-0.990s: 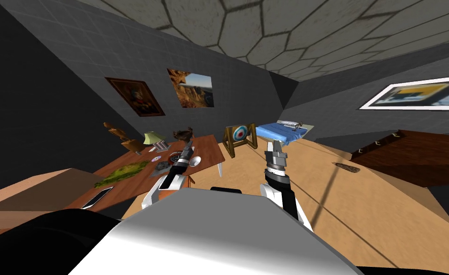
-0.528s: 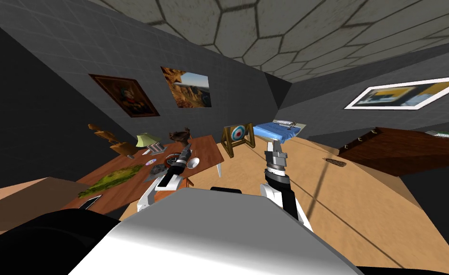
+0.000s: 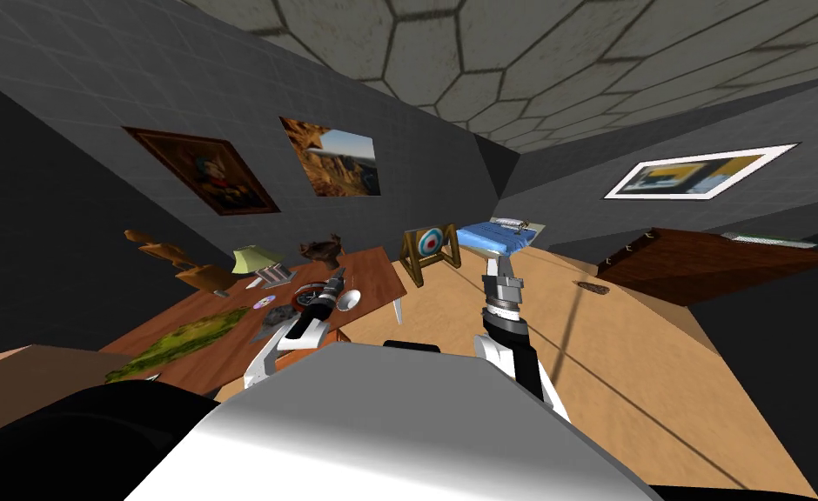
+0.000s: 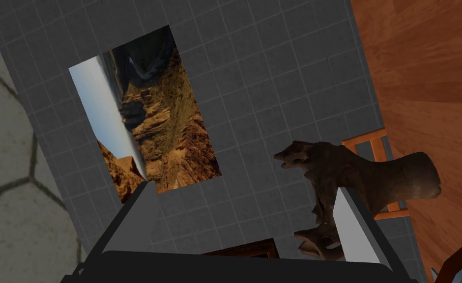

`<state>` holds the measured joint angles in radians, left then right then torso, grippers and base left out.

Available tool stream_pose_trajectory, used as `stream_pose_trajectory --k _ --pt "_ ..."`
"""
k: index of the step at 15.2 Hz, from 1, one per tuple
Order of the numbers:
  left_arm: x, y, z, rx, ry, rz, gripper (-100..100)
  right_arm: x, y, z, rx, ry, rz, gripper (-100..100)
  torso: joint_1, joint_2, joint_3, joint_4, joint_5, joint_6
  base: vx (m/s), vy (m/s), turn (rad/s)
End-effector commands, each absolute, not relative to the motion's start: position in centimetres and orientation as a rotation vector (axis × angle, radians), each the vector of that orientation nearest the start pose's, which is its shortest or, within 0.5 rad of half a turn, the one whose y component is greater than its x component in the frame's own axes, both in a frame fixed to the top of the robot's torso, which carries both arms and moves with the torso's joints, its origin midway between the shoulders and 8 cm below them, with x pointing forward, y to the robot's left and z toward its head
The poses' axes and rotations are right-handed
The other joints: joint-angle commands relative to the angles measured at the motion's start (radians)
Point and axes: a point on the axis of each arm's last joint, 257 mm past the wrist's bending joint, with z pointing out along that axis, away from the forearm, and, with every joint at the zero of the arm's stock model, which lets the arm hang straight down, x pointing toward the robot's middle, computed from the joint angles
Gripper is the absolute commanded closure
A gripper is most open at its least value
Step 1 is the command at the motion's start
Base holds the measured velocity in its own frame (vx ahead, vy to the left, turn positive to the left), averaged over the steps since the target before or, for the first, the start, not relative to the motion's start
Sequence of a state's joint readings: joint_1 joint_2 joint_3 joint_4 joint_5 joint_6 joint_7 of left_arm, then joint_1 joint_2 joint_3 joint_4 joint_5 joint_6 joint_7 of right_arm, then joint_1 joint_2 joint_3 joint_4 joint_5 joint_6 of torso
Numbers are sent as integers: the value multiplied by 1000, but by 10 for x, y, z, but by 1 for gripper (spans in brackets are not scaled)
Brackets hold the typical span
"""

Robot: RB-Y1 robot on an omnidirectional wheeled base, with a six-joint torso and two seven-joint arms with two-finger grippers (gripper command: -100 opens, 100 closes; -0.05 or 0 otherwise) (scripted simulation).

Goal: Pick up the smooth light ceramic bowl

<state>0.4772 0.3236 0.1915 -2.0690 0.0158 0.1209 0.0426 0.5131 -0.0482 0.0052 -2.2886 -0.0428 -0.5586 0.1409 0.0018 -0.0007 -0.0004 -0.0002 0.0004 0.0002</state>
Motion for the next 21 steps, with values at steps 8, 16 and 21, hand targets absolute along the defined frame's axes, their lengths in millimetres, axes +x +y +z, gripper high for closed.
stream_pose_trajectory --k 8,16,21 --pt "376 468 -243 -1324 1304 -614 -100 331 -277 35 555 618 1213 0 0 0 0 0 0 0 1 23 -94" --pt "344 496 -293 -1517 1327 -497 -100 331 -277 35 555 618 1213 0 0 0 0 0 0 0 0 20 -77" --pt "320 509 -324 -1645 1334 -427 -100 331 -277 35 555 618 1213 0 0 0 0 0 0 0 0 22 -105"
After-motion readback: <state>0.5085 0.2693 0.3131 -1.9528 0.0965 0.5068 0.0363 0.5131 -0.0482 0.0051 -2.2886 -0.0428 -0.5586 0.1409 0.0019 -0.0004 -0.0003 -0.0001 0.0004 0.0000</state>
